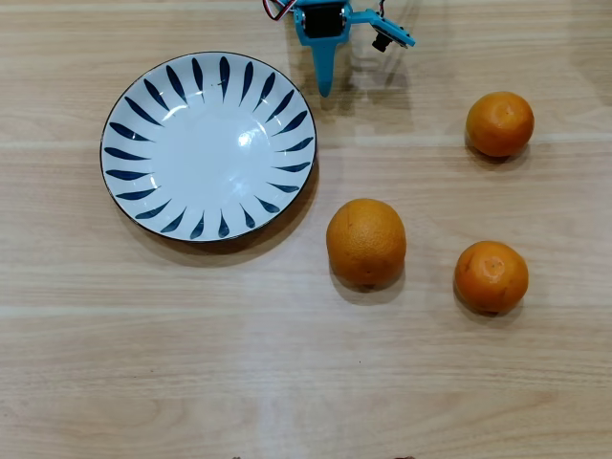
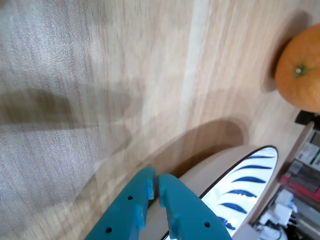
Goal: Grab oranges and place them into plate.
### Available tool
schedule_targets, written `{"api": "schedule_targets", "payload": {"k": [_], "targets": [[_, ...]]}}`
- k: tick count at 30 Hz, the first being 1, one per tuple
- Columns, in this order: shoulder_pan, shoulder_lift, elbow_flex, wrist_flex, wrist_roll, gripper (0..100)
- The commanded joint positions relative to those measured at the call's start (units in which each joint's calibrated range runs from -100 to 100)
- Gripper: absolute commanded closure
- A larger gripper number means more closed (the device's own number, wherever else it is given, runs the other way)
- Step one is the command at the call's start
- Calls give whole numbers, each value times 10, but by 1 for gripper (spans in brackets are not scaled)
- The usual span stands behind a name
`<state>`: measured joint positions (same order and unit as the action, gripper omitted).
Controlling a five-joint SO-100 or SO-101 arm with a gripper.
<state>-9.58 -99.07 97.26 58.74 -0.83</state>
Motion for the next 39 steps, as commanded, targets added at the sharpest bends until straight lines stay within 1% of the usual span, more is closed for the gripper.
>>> {"api": "schedule_targets", "payload": {"k": [1,18,20,24,32,39], "targets": [[-6,-6,2,-2,-2,98],[-7,-6,1,0,0,98],[-11,-4,-25,5,-1,98],[-38,57,-132,5,-1,98],[-45,359,-415,5,-2,98],[-74,540,-600,5,-8,98]]}}
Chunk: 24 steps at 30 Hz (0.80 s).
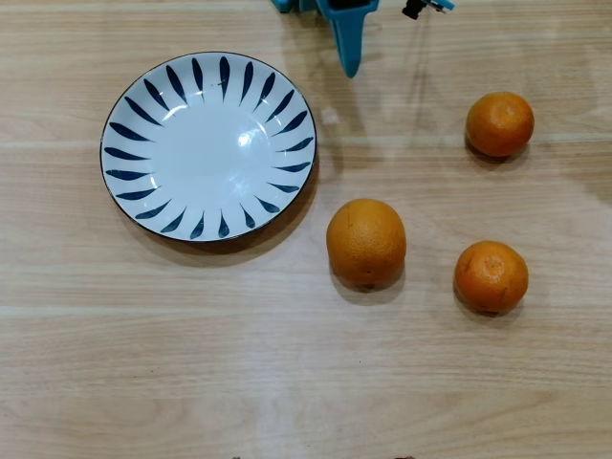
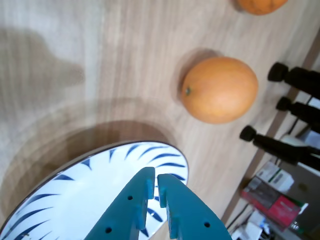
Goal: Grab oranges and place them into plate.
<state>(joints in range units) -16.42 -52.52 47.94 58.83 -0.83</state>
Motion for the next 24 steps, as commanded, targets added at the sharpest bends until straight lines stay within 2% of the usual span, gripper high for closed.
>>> {"api": "schedule_targets", "payload": {"k": [1,17,19,24], "targets": [[-5,94,-127,4,-22,98],[-5,324,-393,40,-333,98],[-6,349,-423,50,-354,98],[-12,381,-469,55,-366,97]]}}
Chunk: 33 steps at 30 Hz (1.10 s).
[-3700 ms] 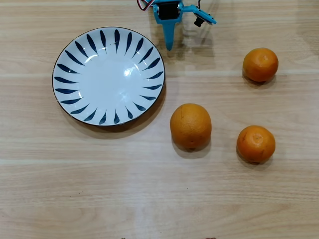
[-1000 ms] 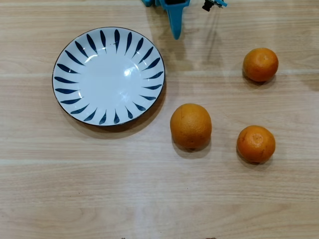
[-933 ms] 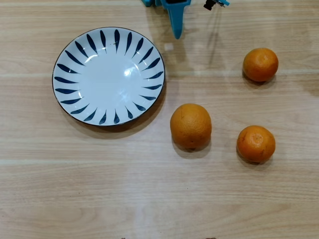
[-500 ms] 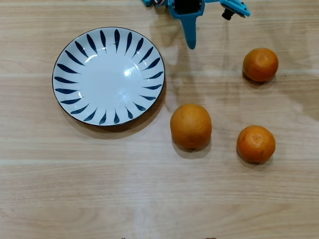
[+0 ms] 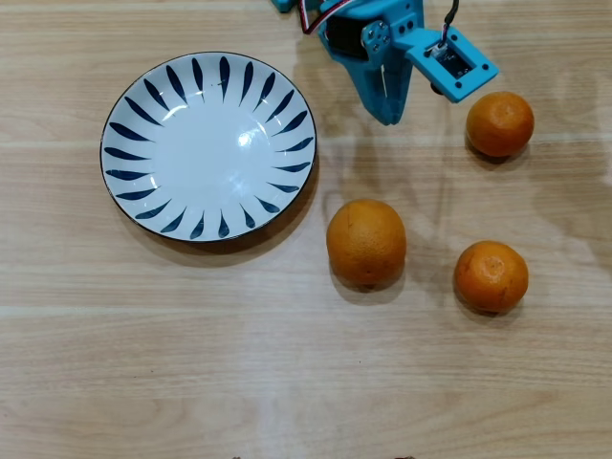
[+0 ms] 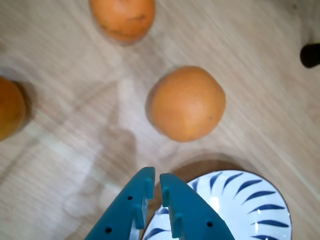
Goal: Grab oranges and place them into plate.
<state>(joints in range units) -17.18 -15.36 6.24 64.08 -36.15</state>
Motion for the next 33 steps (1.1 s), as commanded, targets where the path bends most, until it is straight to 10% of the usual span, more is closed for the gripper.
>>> {"api": "schedule_targets", "payload": {"k": [1,19,33], "targets": [[-6,13,-56,2,-20,97],[-41,24,-49,-5,-106,62],[-59,83,-25,-114,-118,59]]}}
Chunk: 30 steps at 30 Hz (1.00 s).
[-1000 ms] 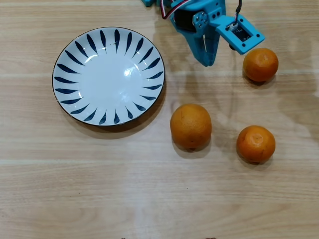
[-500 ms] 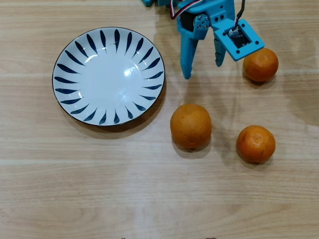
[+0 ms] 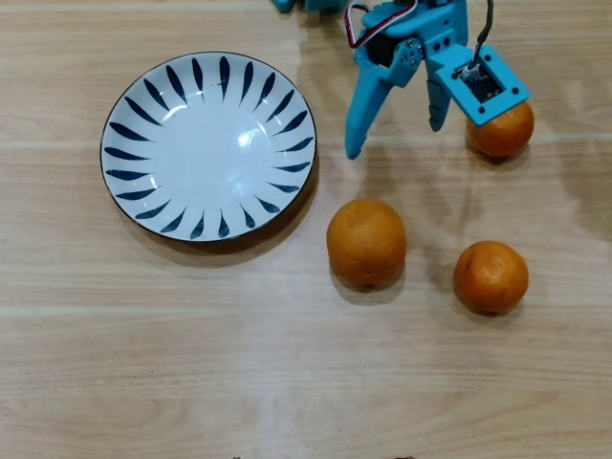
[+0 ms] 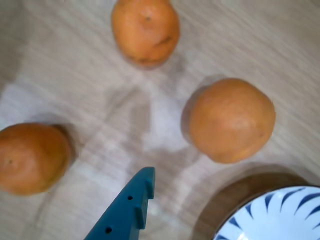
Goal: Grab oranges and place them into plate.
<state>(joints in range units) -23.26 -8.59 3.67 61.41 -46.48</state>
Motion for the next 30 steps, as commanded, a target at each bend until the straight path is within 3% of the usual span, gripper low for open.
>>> {"api": "schedule_targets", "payload": {"k": [1,11,30], "targets": [[2,25,18,-122,-23,59],[44,61,235,-444,-56,59],[70,230,140,-468,-80,59]]}}
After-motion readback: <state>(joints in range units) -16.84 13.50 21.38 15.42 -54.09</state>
